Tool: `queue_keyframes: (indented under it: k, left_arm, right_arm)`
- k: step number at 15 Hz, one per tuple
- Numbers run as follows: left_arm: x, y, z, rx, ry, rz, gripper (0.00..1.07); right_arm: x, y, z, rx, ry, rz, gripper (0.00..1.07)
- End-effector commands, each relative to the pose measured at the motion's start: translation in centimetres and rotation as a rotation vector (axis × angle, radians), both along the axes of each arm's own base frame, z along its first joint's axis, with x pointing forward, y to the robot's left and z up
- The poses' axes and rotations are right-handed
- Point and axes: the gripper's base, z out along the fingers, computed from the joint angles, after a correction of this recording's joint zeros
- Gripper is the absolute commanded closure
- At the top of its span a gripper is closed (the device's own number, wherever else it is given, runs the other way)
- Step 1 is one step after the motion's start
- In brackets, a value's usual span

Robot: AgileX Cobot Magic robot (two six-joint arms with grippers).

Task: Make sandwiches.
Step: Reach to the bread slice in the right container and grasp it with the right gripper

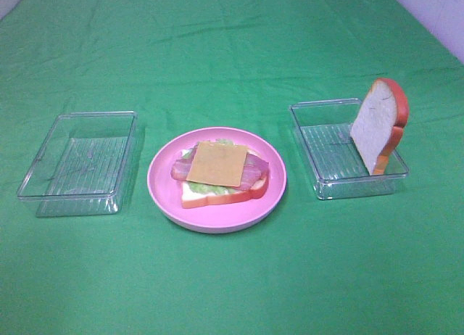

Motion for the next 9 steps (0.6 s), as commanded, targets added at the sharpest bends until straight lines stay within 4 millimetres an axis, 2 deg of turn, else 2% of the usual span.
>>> queue_keyframes:
  k: [1,3,5,9]
  left_arm:
    - [-2.2,1.1,-0.7,-0.066,-0.132,-0.015,0.40]
    - [-3.9,2.0,-0.3,-0.123,-0.262,-0.023,0.40]
    - [-5.7,2.7,-0.9,-0.130,-0.328,-0.072,0.40]
    - [-5.8,1.8,-1.6,-0.079,-0.300,-0.203,0.40]
  right_arm:
    - [-0.2,0.0,0.0,0.008,-0.026,0.002,0.29]
    - [-0.2,0.0,0.0,0.008,-0.026,0.002,0.29]
    - [-0.2,0.0,0.0,0.008,-0.026,0.002,0.29]
    - [0.3,0.1,0.3,0.003,-0.008,-0.001,0.29]
